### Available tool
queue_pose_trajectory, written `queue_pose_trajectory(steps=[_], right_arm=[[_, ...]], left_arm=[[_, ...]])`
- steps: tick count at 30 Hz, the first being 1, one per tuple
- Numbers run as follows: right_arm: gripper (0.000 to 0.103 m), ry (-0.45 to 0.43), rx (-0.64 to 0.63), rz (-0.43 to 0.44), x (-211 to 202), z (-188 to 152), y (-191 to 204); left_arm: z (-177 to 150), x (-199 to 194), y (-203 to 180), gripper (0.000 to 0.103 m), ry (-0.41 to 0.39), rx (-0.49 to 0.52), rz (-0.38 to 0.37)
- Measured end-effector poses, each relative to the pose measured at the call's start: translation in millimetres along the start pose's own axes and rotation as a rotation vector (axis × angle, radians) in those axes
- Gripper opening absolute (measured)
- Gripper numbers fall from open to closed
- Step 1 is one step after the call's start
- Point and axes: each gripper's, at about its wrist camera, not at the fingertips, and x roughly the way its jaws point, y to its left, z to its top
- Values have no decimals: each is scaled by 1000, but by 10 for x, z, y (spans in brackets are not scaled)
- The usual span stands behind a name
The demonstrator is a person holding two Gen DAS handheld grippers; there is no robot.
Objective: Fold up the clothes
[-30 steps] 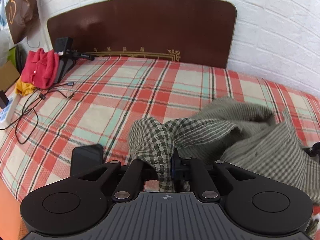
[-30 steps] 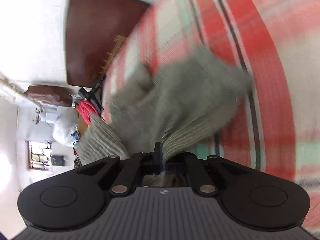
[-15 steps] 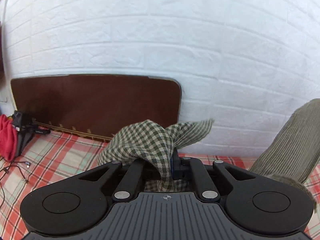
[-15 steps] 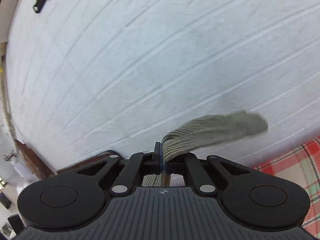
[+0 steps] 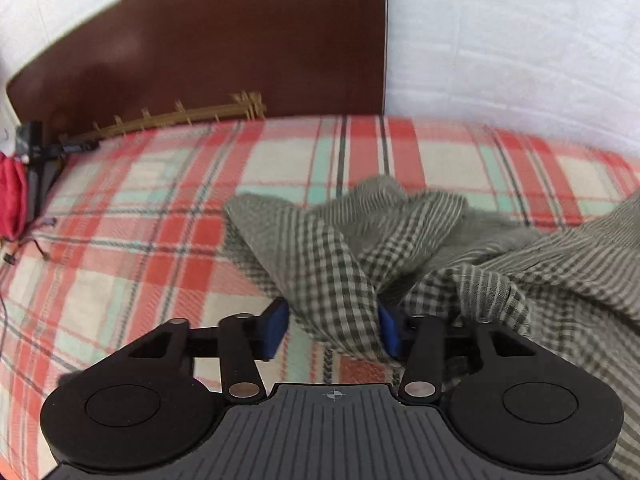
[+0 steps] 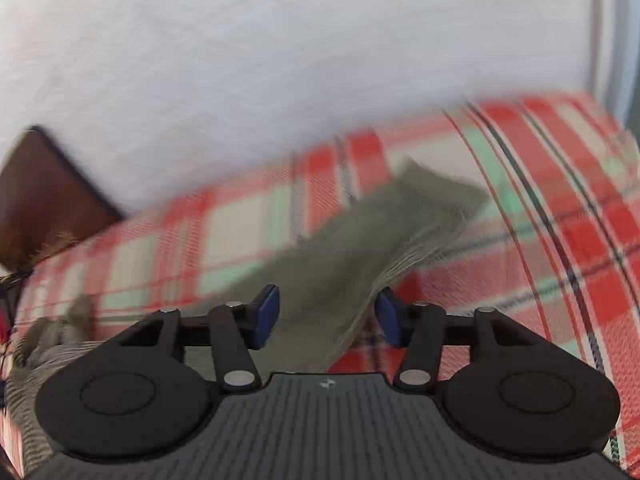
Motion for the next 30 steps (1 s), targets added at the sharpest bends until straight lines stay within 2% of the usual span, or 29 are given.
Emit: queue_pose_trajectory(steps=[2, 3, 5, 7, 11, 12, 13, 14, 18, 21, 25, 30], right_arm=[[62, -72, -74, 60, -257, -34, 245], [64, -77, -109, 118, -327, -62, 369], [69, -16, -165, 240, -326, -208, 569], [70, 62, -205, 339, -261, -377, 730], [66, 134, -181, 342, -14, -544, 821], [49, 158, -159, 378, 5, -567, 799], [9, 185, -140, 415, 8, -587, 791], [3, 193, -140, 432, -29, -600, 819], [2, 172, -194, 505, -403, -646, 985], [2, 208, -183, 635, -655, -634, 1154], [2, 277, -199, 761, -862, -674, 1471], [2, 297, -268, 854, -1056, -713, 1866]], left_arm=[[21, -244, 10, 71, -34, 15, 2], [8, -377, 3, 73, -58, 25, -2], [-19, -610, -25, 79, -89, 43, -28], [-90, -801, -107, 79, -97, 67, -67], [-318, -1076, -401, 79, -117, 174, -136], [-382, -1140, -473, 79, -122, 202, -152], [-446, -1204, -545, 79, -127, 230, -168], [-510, -1268, -616, 79, -131, 256, -184], [-694, -1409, -860, 79, -130, 291, -275], [-774, -1494, -1067, 79, -173, 294, -308], [-859, -1502, -1194, 79, -254, 191, -317], [-898, -1406, -1176, 79, -300, 67, -250]])
